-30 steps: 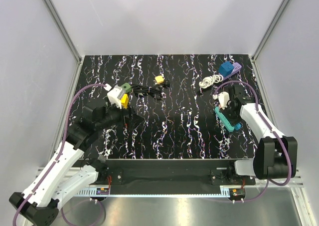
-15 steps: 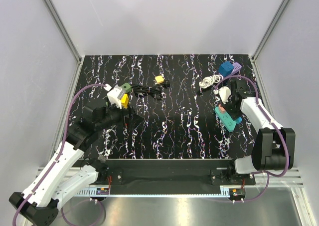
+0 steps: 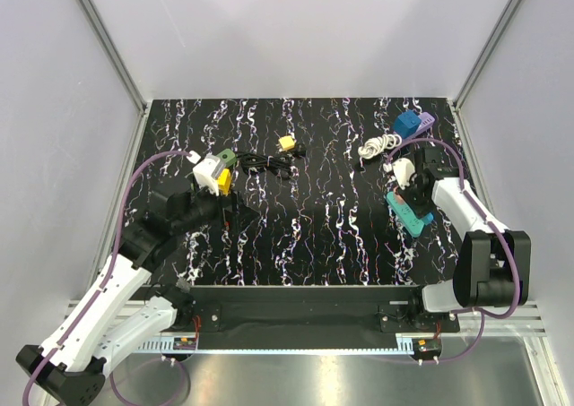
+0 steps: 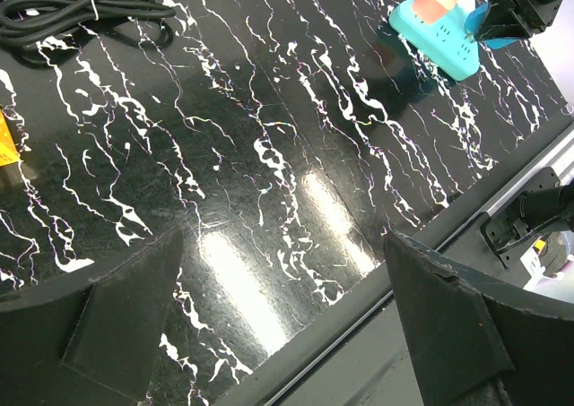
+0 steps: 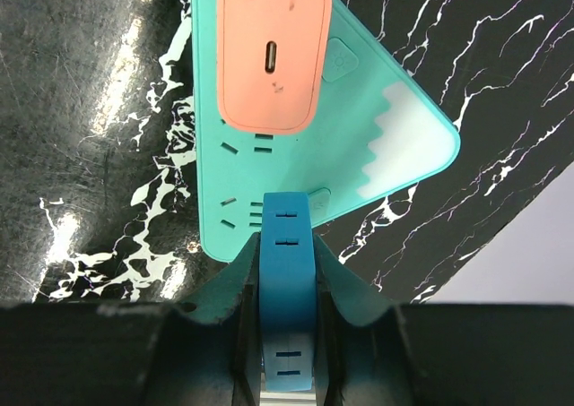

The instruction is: Insert the plug

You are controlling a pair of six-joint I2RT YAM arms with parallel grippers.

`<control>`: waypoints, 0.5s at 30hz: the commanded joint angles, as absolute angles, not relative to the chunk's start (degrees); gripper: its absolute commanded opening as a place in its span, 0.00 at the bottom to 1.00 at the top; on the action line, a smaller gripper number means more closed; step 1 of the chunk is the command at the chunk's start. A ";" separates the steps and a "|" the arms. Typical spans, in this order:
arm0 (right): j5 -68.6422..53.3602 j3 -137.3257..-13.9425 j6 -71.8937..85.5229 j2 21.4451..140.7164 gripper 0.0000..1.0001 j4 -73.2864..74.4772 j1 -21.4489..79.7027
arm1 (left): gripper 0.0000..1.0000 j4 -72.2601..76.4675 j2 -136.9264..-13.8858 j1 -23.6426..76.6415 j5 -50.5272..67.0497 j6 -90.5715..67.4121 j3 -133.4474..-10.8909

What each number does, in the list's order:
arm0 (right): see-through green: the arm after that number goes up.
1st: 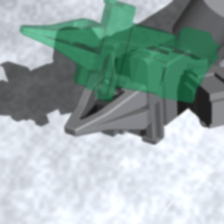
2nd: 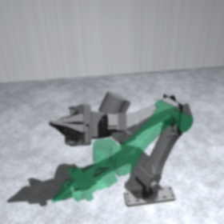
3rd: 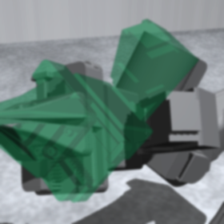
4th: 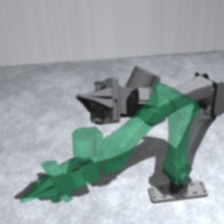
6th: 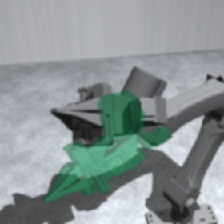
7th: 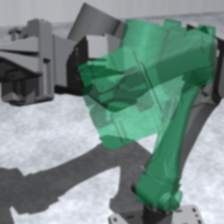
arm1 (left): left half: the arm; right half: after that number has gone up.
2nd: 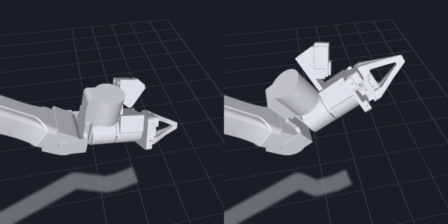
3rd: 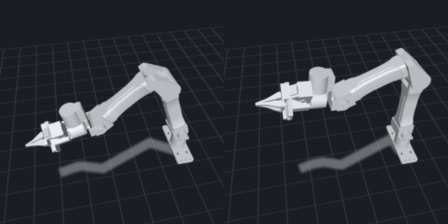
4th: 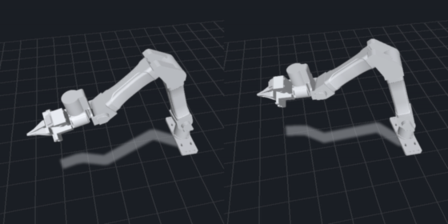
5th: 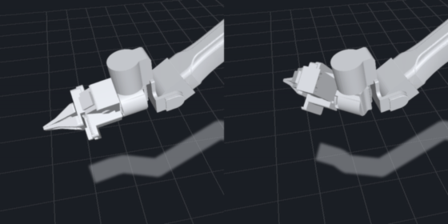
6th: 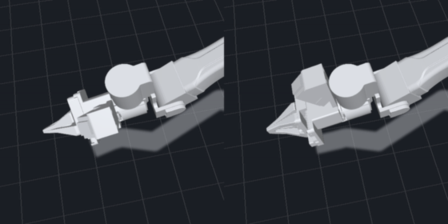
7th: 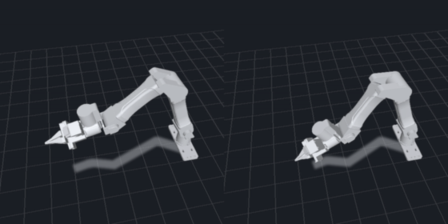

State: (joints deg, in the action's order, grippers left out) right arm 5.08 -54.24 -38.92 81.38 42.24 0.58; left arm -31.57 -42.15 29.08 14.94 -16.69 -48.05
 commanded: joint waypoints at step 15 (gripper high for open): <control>4.31 -52.73 -36.83 79.80 0.00 40.34 0.35 | 0.99 -30.41 -41.22 30.06 13.18 -15.91 -48.25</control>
